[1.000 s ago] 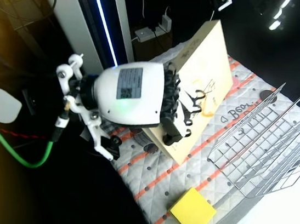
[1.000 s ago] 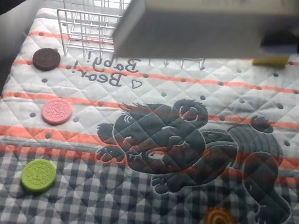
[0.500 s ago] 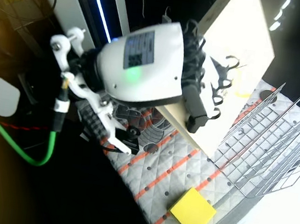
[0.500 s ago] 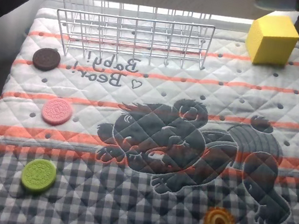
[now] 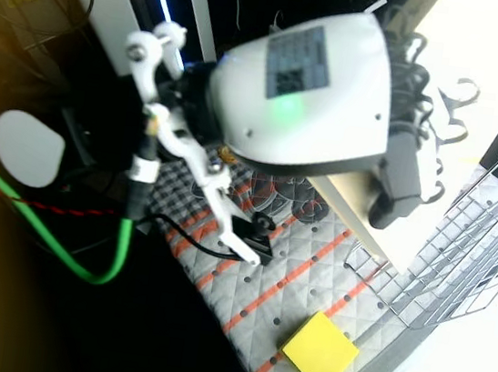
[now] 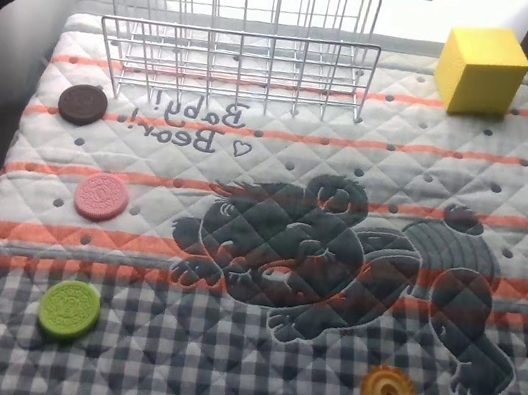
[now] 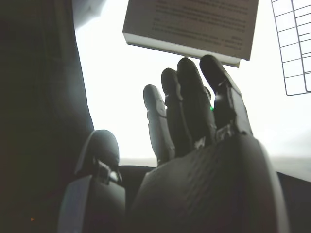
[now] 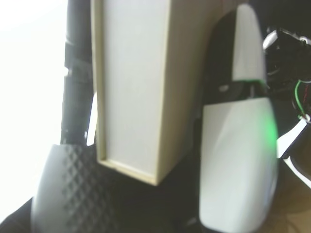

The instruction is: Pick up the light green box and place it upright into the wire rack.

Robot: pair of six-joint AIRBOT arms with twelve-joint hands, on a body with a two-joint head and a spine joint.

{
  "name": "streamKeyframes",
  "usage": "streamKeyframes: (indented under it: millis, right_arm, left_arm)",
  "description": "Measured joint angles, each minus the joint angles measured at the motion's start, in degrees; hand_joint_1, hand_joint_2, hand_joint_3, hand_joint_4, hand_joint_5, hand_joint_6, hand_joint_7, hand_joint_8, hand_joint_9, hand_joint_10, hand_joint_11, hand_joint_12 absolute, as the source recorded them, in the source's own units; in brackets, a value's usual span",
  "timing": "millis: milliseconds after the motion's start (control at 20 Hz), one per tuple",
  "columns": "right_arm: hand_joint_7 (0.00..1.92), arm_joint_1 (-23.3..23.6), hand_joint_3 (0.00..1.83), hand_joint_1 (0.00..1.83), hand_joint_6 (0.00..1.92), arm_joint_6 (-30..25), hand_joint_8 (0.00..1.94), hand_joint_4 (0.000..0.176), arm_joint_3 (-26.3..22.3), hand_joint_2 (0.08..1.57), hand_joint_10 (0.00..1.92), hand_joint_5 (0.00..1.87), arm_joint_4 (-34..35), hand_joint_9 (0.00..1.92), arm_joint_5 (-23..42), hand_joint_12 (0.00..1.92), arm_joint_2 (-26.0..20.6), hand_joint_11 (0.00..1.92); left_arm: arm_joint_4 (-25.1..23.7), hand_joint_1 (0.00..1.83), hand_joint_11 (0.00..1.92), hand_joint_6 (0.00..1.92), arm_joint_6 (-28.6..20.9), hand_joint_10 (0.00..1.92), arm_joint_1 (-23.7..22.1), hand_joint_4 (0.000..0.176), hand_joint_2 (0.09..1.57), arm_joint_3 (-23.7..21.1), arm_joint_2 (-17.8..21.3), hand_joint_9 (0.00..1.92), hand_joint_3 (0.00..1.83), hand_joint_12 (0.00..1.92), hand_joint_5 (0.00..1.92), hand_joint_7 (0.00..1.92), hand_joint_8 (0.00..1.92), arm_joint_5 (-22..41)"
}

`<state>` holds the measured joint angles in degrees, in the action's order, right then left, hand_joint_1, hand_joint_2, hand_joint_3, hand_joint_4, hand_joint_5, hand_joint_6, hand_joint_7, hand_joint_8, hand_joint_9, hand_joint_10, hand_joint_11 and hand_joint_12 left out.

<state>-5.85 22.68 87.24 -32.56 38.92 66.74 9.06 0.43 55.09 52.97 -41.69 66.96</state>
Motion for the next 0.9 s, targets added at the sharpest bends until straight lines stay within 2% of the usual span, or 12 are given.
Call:
streamKeyframes:
  millis: [50, 150, 250, 300, 400, 450, 550, 600, 650, 750, 850, 900]
  right_arm:
    - [1.23, 0.0, 0.0, 1.28, 0.92, 0.0, 0.69, 0.0, 0.4, 1.08, 0.0, 0.93, 0.0, 1.61, -0.7, 0.56, 0.4, 1.42]
    - [1.34, 0.0, 0.0, 1.16, 0.99, 0.0, 0.21, 0.0, 1.4, 1.12, 0.01, 0.96, 0.4, 1.62, -1.5, 0.63, 1.4, 1.4]
    - [1.43, 0.0, 0.0, 1.16, 0.95, 0.0, 0.05, 0.0, 1.9, 1.11, 0.0, 0.99, 0.5, 1.63, -2.3, 0.58, 2.4, 1.42]
    - [1.43, 0.0, 0.0, 1.16, 0.95, 0.0, 0.05, 0.0, 2.1, 1.11, 0.0, 0.99, 0.5, 1.63, -2.6, 0.58, 2.8, 1.42]
    - [1.43, 0.0, 0.0, 1.16, 0.97, 0.0, 0.02, 0.0, 2.4, 1.12, 0.0, 0.98, 0.6, 1.61, -3.2, 0.56, 3.6, 1.39]
    - [1.43, -0.2, 0.0, 1.16, 0.97, 0.0, 0.02, 0.0, 2.8, 1.12, 0.0, 0.98, 1.0, 1.62, -3.3, 0.57, 3.9, 1.4]
    - [1.43, -0.5, 0.0, 1.16, 0.96, 0.0, 0.01, 0.0, 3.7, 1.12, 0.0, 0.98, 1.7, 1.62, -4.0, 0.58, 4.5, 1.4]
    - [1.38, -0.9, 0.02, 1.27, 0.84, 0.0, 0.36, 0.0, 3.8, 1.04, 0.0, 0.99, 2.1, 1.6, -4.5, 0.57, 4.5, 1.39]
    - [1.33, -1.2, 0.01, 1.28, 0.86, 0.0, 0.5, 0.0, 3.8, 1.05, 0.0, 0.96, 2.4, 1.6, -4.6, 0.58, 4.5, 1.38]
    - [1.3, -1.3, 0.0, 1.29, 0.89, 0.1, 0.56, 0.0, 3.9, 1.06, 0.01, 0.95, 2.7, 1.59, -4.6, 0.57, 4.7, 1.39]
    - [1.3, -1.6, 0.0, 1.29, 0.86, 0.0, 0.58, 0.0, 4.2, 1.06, 0.02, 0.96, 2.8, 1.62, -4.1, 0.59, 5.1, 1.41]
    - [1.33, -1.6, 0.0, 1.19, 0.92, 0.0, 0.28, 0.0, 4.2, 1.1, 0.01, 0.99, 2.8, 1.62, -4.1, 0.59, 5.1, 1.39]
  left_arm:
    - [-0.2, 0.43, 0.0, 0.0, 0.0, 0.0, 0.0, 0.097, 1.17, 0.0, 0.0, 0.47, 0.0, 0.87, 0.56, 0.5, 0.0, 0.1]
    - [0.0, 0.43, 0.0, 0.0, 0.0, 0.01, 0.0, 0.1, 1.16, 0.0, 0.0, 0.5, 0.0, 0.89, 0.57, 0.52, 0.0, 0.7]
    - [0.0, 0.41, 0.0, 0.0, 0.0, 0.01, 0.0, 0.104, 1.16, 0.0, 0.0, 0.51, 0.0, 0.96, 0.58, 0.54, 0.01, 0.9]
    - [0.0, 0.41, 0.0, 0.0, 0.0, 0.01, 0.0, 0.104, 1.16, 0.0, 0.0, 0.51, 0.0, 0.96, 0.58, 0.54, 0.01, 0.9]
    - [0.2, 0.44, 0.0, 0.0, 0.0, 0.01, 0.0, 0.088, 1.16, 0.0, -0.3, 0.54, 0.0, 1.03, 0.58, 0.56, 0.0, 1.1]
    - [0.2, 0.43, 0.0, 0.0, 0.0, 0.0, 0.0, 0.1, 1.16, 0.0, -0.3, 0.52, 0.0, 1.01, 0.57, 0.54, 0.0, 1.0]
    - [0.1, 0.45, 0.0, 0.0, 0.0, 0.0, 0.0, 0.098, 1.16, 0.0, -0.3, 0.52, 0.0, 1.01, 0.57, 0.54, 0.0, 1.0]
    - [0.1, 0.43, 0.0, 0.0, 0.0, 0.01, 0.0, 0.096, 1.16, 0.0, -0.4, 0.53, 0.0, 1.03, 0.58, 0.55, 0.0, 1.0]
    - [0.2, 0.43, 0.0, 0.0, 0.0, 0.01, 0.0, 0.095, 1.16, 0.0, -0.4, 0.53, 0.0, 1.03, 0.58, 0.56, 0.0, 1.0]
    - [0.4, 0.43, 0.0, 0.0, 0.0, 0.0, -0.1, 0.09, 1.16, 0.0, -0.7, 0.53, 0.0, 1.0, 0.58, 0.55, 0.0, 1.0]
    - [-0.1, 0.43, 0.0, 0.0, 0.0, 0.0, -0.1, 0.096, 1.16, 0.0, -0.7, 0.52, 0.0, 1.0, 0.58, 0.55, 0.0, 0.7]
    - [0.0, 0.43, 0.0, 0.0, 0.0, 0.0, -0.1, 0.095, 1.16, 0.0, -0.7, 0.52, 0.0, 1.0, 0.58, 0.55, 0.0, 0.7]
